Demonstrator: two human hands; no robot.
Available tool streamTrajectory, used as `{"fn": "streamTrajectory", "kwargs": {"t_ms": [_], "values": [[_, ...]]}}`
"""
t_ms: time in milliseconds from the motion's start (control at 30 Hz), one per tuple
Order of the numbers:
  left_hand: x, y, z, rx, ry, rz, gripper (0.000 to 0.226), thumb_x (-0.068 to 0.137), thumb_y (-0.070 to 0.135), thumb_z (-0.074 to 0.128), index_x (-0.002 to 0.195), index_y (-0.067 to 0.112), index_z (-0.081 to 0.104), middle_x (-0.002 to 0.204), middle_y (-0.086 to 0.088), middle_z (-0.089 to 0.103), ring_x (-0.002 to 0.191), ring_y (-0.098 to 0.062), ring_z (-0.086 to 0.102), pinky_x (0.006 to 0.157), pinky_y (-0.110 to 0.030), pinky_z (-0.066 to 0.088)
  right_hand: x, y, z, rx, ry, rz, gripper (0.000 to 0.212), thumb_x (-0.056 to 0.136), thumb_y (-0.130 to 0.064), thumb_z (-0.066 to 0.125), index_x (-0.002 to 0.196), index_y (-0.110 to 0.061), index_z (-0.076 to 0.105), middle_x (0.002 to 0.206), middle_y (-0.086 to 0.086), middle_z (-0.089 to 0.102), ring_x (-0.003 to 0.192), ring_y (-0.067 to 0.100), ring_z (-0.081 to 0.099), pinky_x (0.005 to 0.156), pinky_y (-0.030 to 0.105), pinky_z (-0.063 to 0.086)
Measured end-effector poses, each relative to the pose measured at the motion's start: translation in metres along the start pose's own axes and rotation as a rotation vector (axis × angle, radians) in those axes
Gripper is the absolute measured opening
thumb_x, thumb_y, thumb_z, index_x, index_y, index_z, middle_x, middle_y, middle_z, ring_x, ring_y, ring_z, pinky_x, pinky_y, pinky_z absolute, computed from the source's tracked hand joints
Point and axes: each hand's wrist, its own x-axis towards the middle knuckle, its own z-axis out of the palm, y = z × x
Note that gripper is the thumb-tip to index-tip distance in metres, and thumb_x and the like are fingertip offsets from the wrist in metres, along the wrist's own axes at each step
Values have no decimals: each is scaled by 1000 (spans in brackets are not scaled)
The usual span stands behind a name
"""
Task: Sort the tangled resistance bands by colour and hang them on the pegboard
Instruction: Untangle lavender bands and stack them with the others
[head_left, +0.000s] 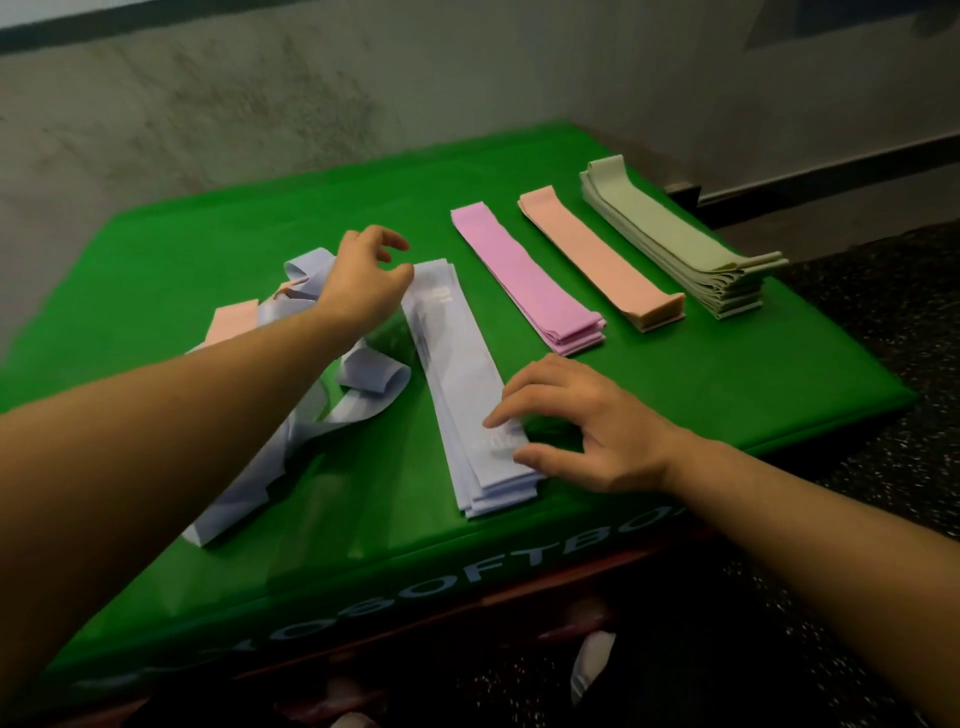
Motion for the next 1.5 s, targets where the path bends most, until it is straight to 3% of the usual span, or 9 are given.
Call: {"fn": "streamTrajectory", "kwargs": {"t_ms": [100,433,600,800,933,1067,1167,1267,1500], "values": [[-21,0,-18,-14,12,93,13,96,16,57,105,23,60,110,-5,61,85,-18,61,67,-29,53,2,-1,0,50,30,59,34,92,-43,56,112,-19,70,105,-6,62,105,13,56,92,38,46],[-141,-35,-80,239,-79,299,16,93,21,62,107,27,64,111,10,63,100,-12,58,88,-31,47,25,-20,-4,228,278,256,21,91,-17,60,101,-35,67,89,2,69,80,25,63,71,38,51],[-171,-60,-91,436,-55,344,25,89,30,64,113,25,64,112,1,66,98,-21,60,85,-36,46,62,-49,5,54,68,217,22,94,-16,62,108,-31,67,99,-13,63,79,6,58,66,18,43],[-189,-86,-81,256,90,203,31,88,25,68,118,27,59,113,0,65,99,-23,60,89,-41,48,110,-76,31,-342,-191,168,40,91,-27,61,131,-32,56,129,-6,55,116,15,49,98,35,44],[-192,-88,-79,177,153,194,29,88,20,68,116,23,63,111,0,68,99,-20,61,89,-38,48,131,-60,47,-624,-412,181,66,85,-49,63,145,-37,39,155,-5,32,138,22,31,112,44,35],[-194,-89,-79,144,190,185,29,87,23,68,115,20,65,111,-1,70,98,-21,64,88,-40,51,144,-45,51,-720,-424,225,31,92,-50,56,118,-36,65,153,-1,39,137,26,35,109,46,37],[-196,-86,-79,97,214,141,37,87,28,72,122,19,62,115,-1,69,98,-19,63,90,-40,52,149,-50,51,-372,-198,267,10,90,-33,63,85,-26,67,129,7,61,120,27,54,101,43,44],[-198,-83,-80,64,207,78,52,87,36,73,132,23,52,119,5,66,93,-11,58,86,-37,50,155,-61,48,126,90,480,22,88,-20,63,70,-23,51,90,6,68,85,25,61,81,39,48],[-198,-82,-80,98,163,52,55,87,41,70,136,28,47,124,1,65,94,-10,57,88,-36,53,170,-106,31,911,335,764,9,98,-13,40,100,-6,46,74,10,50,61,20,55,75,47,58]]}}
